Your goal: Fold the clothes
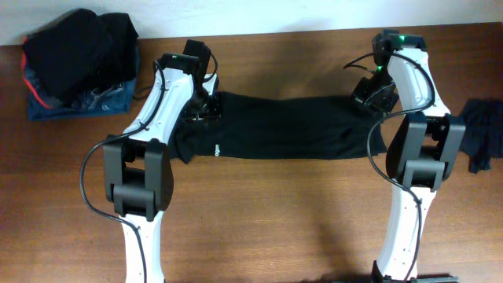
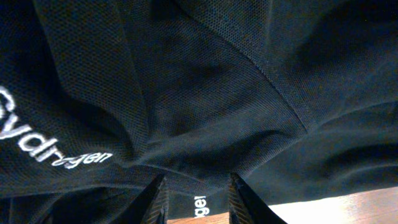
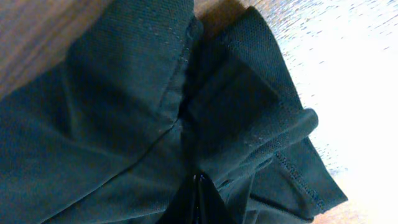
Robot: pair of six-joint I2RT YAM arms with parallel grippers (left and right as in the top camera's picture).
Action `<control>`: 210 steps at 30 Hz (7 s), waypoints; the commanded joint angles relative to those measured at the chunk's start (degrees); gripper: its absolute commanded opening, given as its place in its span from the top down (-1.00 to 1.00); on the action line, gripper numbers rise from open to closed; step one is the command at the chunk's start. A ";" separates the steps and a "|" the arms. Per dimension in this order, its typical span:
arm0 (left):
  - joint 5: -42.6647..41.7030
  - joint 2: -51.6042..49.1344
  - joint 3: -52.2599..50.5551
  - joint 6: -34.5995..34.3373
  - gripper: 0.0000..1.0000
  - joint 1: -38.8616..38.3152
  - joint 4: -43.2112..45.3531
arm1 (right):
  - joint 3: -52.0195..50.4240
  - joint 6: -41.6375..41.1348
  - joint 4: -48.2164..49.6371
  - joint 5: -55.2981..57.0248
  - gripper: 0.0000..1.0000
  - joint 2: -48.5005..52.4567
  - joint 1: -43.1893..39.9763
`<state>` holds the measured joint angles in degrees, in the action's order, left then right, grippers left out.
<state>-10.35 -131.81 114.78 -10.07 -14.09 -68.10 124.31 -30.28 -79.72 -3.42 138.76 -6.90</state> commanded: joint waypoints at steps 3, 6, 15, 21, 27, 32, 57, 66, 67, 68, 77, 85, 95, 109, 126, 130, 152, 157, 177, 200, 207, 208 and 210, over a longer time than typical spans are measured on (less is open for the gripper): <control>-0.83 -0.74 0.52 0.37 0.37 -0.17 -0.07 | 2.78 -0.87 -0.52 1.20 0.92 -3.41 -0.37; -0.81 -0.74 0.52 0.37 0.36 -0.17 -0.07 | 5.66 -0.90 -3.02 3.26 0.92 -3.41 -0.35; -0.83 -0.74 0.52 0.37 0.36 -0.17 0.11 | 8.24 -0.90 -8.26 5.64 0.92 -3.41 -0.35; -0.83 -0.74 0.52 0.35 0.36 -0.17 0.11 | 8.11 -0.90 -9.51 5.66 0.92 -3.39 -0.35; -0.83 -0.74 0.52 0.37 0.36 -0.17 0.09 | 7.21 -0.85 -10.32 5.70 0.92 -3.39 -0.35; -0.83 -0.74 0.52 0.37 0.36 -0.17 0.00 | 6.93 -0.87 -11.08 7.23 0.92 -3.39 -0.26; -0.90 -0.72 0.57 1.20 0.26 -0.17 1.05 | 6.73 -0.02 -10.80 7.28 -0.25 -3.39 -0.26; -10.54 -0.70 5.27 4.61 0.30 -0.59 -0.46 | 6.73 1.40 -7.21 6.69 -1.00 -3.37 -0.26; -10.43 -0.70 5.66 4.61 0.30 -0.87 -0.52 | 6.73 2.05 -6.97 6.69 -0.97 -3.32 -0.26; -10.45 -0.70 5.75 4.61 0.29 -1.22 -0.46 | 6.73 2.73 -6.80 6.69 -0.97 -3.28 -0.26; -9.94 -1.07 5.42 4.61 -0.43 -5.42 -0.61 | 6.71 16.22 -5.68 6.69 -0.97 -2.25 -0.83; -7.50 -5.16 5.27 4.57 -0.59 -8.37 0.20 | 2.58 24.37 -5.92 6.71 -0.97 -1.99 -2.95; -7.45 -7.10 5.27 4.57 -0.87 -10.32 2.19 | -8.50 40.06 1.29 -6.38 -0.97 -1.88 -6.36; -7.41 -7.17 5.27 4.59 -0.96 -10.91 3.21 | -12.24 47.87 4.61 -15.74 -0.97 -1.86 -5.84; -7.23 -8.13 5.27 4.57 -0.97 -10.95 3.02 | -15.06 57.99 3.89 -25.05 -0.97 -1.53 -14.58; -7.23 -8.13 5.27 4.57 -0.98 -10.95 3.15 | -17.64 58.60 4.90 -25.77 -0.97 -1.49 -13.73; -7.26 -8.13 5.27 4.57 -0.98 -11.06 3.58 | -22.86 59.80 8.17 -35.32 -0.11 -1.44 -10.75; -7.23 -8.13 5.27 4.57 -0.98 -11.06 3.41 | -22.84 53.31 10.32 -30.16 0.43 -1.44 -11.06; -7.21 -8.13 5.27 4.59 -0.98 -11.06 3.43 | -13.11 37.38 4.96 -22.67 0.93 -1.73 -17.46; -32.15 -7.67 5.29 17.35 -0.98 -10.99 2.93 | 11.41 19.43 -13.25 6.29 0.93 -2.19 -10.84; -32.13 -7.67 5.29 17.49 -0.98 -10.21 2.54 | 11.39 14.19 -13.75 14.40 0.92 -2.19 1.53; -32.13 -7.67 5.29 17.49 -0.98 -10.01 2.36 | 11.39 13.18 -13.64 14.43 0.92 -2.19 2.58; -32.11 -7.63 5.29 17.49 -0.98 -9.14 1.62 | 11.39 11.72 -13.00 14.10 0.92 -2.19 6.38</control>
<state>-40.56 -138.91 119.48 5.82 -24.69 -65.71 134.47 -14.76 -93.23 8.80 137.16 -4.71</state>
